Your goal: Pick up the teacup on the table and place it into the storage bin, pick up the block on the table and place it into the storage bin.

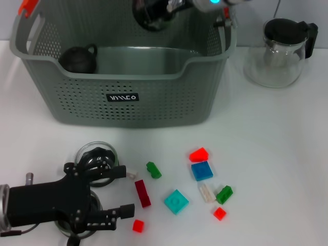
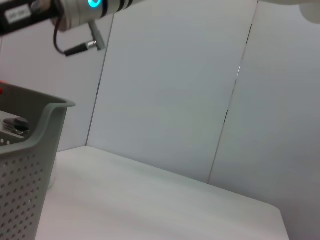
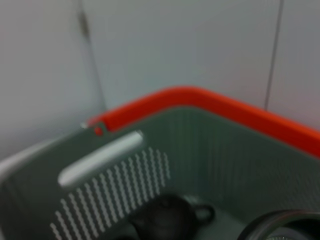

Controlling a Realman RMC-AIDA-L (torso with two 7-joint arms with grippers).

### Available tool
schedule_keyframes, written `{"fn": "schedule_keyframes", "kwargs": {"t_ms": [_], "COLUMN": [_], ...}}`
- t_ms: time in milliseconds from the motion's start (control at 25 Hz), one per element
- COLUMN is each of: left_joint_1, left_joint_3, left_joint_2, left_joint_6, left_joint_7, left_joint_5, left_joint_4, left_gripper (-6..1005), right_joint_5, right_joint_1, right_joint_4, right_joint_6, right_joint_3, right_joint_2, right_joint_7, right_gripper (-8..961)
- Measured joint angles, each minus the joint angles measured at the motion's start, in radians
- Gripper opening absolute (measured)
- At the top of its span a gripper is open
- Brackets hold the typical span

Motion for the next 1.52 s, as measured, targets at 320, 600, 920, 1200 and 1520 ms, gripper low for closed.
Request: {"fn": "schedule_keyframes", "kwargs": {"t_ms": [320, 600, 920, 1200, 1520], "left_joint_1": [0.001, 0.004, 0.006, 0.004, 0.005], "left_joint_3": [0.000, 0.000, 0.000, 0.000, -0.002], "left_joint_2": [-0.001, -0.002, -0.002, -0.002, -0.002], "left_joint_6": [-0.006, -0.008, -0.012, -0.014, -0.014], "left_joint_7": [0.000, 0.000, 0.000, 0.000, 0.000], "left_joint_5": [0.001, 0.004, 0.001, 0.000, 0.000], "left_joint_4": [-0.002, -0.003, -0.003, -0.003, -0.003], "left_gripper": [839, 839, 839, 839, 839], "right_joint_5": [-0.050, -0.051, -0.059, -0.068, -0.063], "right_joint_1": [0.019, 0.013, 0.010, 0.007, -0.017], "right_joint_4": [0.074, 0.083, 0.080, 0.080, 0.052], "right_joint_6": [0.068, 0.036, 0.004, 0.003, 0.012], "right_joint_3": [-0.104, -0.108, -0.109, -0.109, -0.096], "right_joint_2": [0.003, -0.002, -0.007, -0.007, -0.009], "right_joint_7": [0.102, 0.097, 0.099, 0.100, 0.093], "right_gripper": [59, 59, 59, 89, 220]}}
